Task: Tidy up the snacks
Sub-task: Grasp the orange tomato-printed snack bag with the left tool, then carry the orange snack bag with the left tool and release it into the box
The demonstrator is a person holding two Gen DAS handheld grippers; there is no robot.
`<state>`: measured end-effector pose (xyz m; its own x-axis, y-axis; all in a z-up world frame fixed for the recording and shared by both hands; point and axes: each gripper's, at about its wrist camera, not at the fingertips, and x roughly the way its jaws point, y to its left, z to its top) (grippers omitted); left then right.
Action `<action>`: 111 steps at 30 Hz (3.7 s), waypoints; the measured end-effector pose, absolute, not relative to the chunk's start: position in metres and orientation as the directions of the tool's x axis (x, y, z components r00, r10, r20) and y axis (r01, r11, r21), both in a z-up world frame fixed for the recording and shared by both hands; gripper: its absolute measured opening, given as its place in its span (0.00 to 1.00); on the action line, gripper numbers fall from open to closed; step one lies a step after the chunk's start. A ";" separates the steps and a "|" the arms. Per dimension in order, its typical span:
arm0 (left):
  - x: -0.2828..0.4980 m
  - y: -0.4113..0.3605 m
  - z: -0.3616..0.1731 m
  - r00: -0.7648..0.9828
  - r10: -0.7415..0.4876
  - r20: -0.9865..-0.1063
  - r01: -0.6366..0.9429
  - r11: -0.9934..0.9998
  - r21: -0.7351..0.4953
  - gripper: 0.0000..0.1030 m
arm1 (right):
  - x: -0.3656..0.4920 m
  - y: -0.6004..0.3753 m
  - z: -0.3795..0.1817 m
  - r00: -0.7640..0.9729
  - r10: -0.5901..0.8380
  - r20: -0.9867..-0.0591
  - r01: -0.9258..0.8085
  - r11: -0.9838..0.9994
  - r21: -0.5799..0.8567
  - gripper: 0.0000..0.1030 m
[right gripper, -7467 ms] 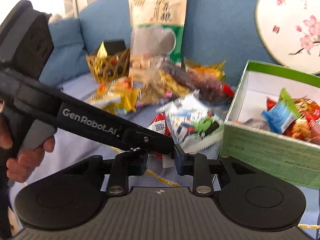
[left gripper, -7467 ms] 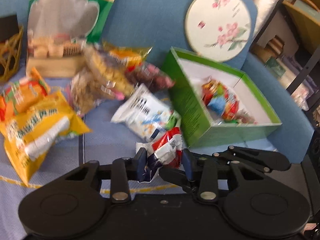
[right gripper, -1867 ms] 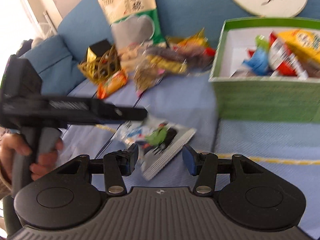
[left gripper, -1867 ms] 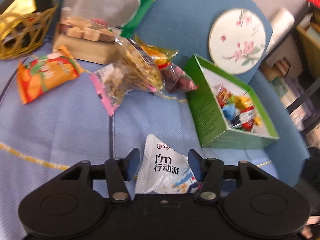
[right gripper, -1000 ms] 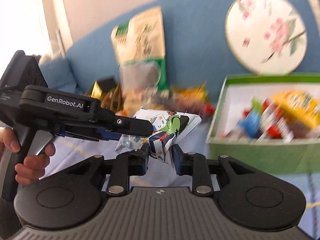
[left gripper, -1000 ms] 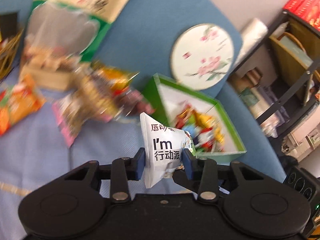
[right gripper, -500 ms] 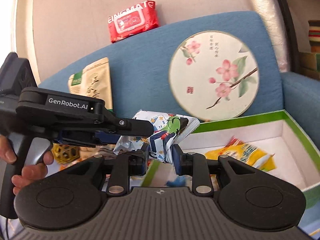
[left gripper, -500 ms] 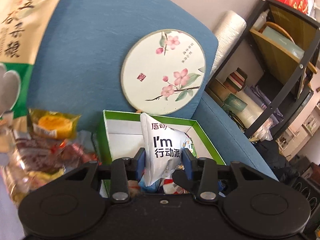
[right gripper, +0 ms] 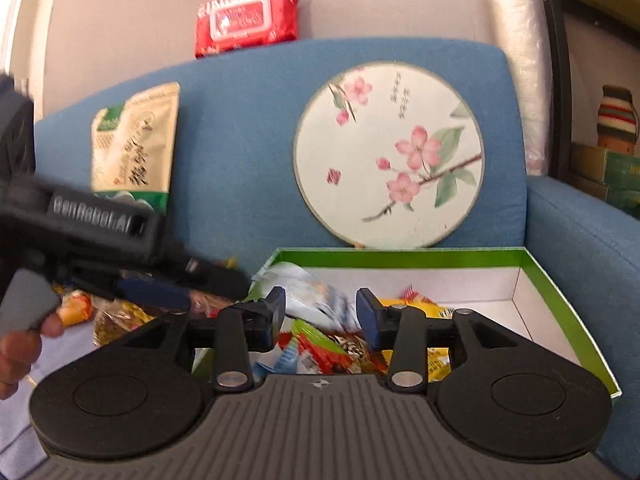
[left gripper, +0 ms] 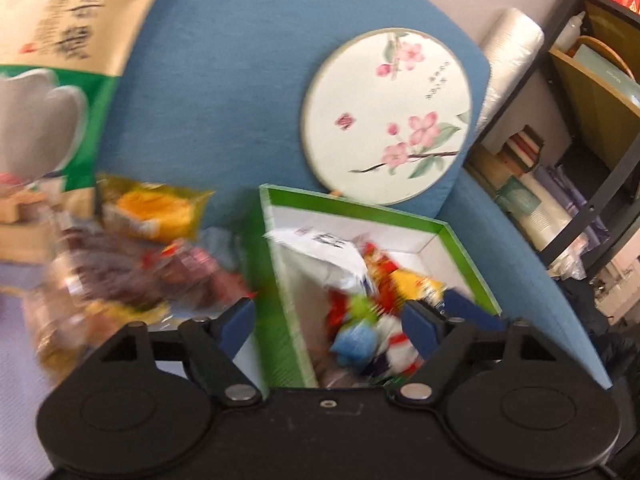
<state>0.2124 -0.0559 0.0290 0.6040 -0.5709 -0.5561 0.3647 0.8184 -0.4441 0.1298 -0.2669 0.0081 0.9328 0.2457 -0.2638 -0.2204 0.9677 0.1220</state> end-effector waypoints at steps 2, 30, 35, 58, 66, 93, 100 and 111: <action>0.201 -0.042 0.029 0.622 -0.540 -0.567 0.360 0.840 -0.406 1.00 | 0.121 -0.262 0.009 0.930 0.265 -0.254 -0.244 0.963 0.111 0.74; 0.243 0.122 -0.018 0.713 -0.132 -0.689 0.010 0.984 -0.178 0.94 | 0.109 -0.207 -0.014 0.816 0.448 -0.366 -0.433 0.892 0.128 0.85; 0.202 0.103 -0.025 0.638 -0.275 -0.719 0.124 0.958 -0.257 0.91 | 0.102 -0.202 -0.008 0.789 0.497 -0.362 -0.472 0.867 0.161 0.85; 0.135 0.096 -0.027 0.508 -0.520 -0.687 0.180 0.843 -0.506 0.65 | 0.098 -0.148 -0.045 0.491 0.743 -0.454 -0.474 0.666 0.576 0.74; 0.131 0.095 -0.033 0.514 -0.521 -0.681 0.191 0.844 -0.502 0.00 | 0.102 -0.139 -0.050 0.540 0.699 -0.468 -0.476 0.713 0.515 0.35; 0.207 -0.073 0.057 0.517 -0.679 -0.521 0.472 0.734 -0.488 0.00 | 0.117 -0.282 0.022 0.878 0.401 -0.262 -0.264 0.862 0.433 0.22; 0.220 -0.122 0.059 0.483 -0.705 -0.519 0.513 0.708 -0.485 0.00 | 0.115 -0.316 0.026 0.915 0.302 -0.269 -0.168 0.889 0.426 0.22; 0.230 -0.208 0.048 0.414 -0.738 -0.533 0.573 0.666 -0.477 0.02 | 0.111 -0.379 0.016 0.941 0.134 -0.311 0.018 0.898 0.440 0.22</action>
<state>0.2301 -0.2080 0.0481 0.4140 -0.7379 -0.5331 0.5728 0.6663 -0.4774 0.1106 -0.3789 0.0160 0.9409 0.1338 -0.3112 0.0177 0.8979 0.4397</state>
